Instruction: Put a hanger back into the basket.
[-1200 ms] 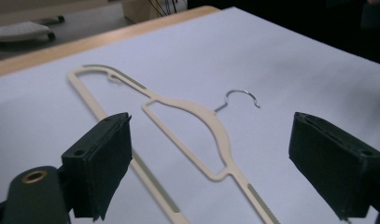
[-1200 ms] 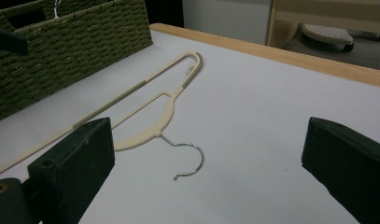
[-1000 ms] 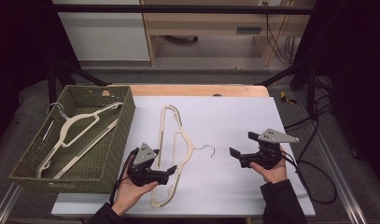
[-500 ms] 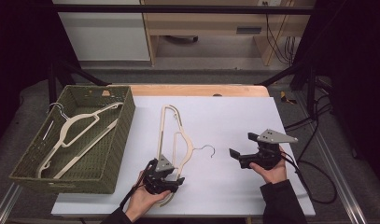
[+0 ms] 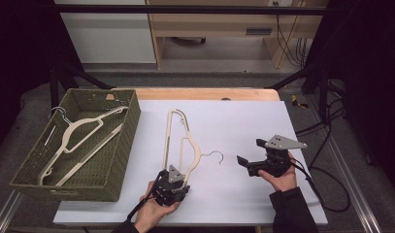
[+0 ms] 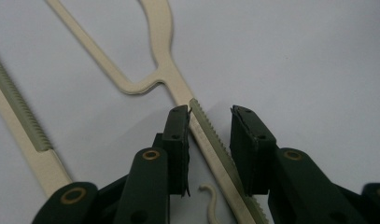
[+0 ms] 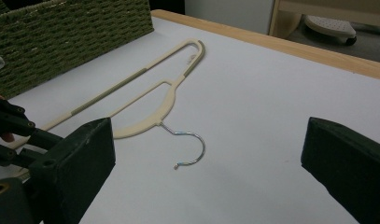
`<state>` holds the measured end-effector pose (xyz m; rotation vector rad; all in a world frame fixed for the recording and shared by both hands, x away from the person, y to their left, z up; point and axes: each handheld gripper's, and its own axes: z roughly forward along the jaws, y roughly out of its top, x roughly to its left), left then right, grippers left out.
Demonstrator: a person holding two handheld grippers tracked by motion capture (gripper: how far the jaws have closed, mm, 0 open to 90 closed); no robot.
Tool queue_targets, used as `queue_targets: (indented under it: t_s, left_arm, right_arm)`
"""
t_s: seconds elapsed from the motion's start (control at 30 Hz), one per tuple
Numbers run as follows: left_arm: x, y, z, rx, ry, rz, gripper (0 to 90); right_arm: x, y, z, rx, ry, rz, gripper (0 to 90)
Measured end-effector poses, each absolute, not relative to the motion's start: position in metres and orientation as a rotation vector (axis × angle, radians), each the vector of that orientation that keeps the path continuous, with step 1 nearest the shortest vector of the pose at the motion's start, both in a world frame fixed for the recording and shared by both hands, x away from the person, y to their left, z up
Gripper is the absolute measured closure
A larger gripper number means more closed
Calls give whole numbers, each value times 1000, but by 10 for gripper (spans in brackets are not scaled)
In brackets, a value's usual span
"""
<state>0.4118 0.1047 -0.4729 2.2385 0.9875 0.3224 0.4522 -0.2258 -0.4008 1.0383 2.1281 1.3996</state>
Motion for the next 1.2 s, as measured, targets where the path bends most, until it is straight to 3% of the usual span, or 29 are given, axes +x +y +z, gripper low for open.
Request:
queue_targets:
  t_s: [0.87, 0.97, 1.1, 1.2]
  left_arm:
    - [408, 140, -467, 2281, 979, 210, 785]
    - [405, 139, -468, 2263, 1002, 235, 771]
    - [394, 129, -469, 2291, 991, 368, 756]
    - [397, 131, -469, 2299, 986, 334, 770]
  right_arm:
    - [454, -213, -407, 1016, 2177, 1377, 38]
    - [455, -211, -407, 1009, 2182, 1379, 39]
    - [456, -206, -409, 1006, 2189, 1382, 42]
    - [458, -198, -411, 980, 2209, 1381, 49]
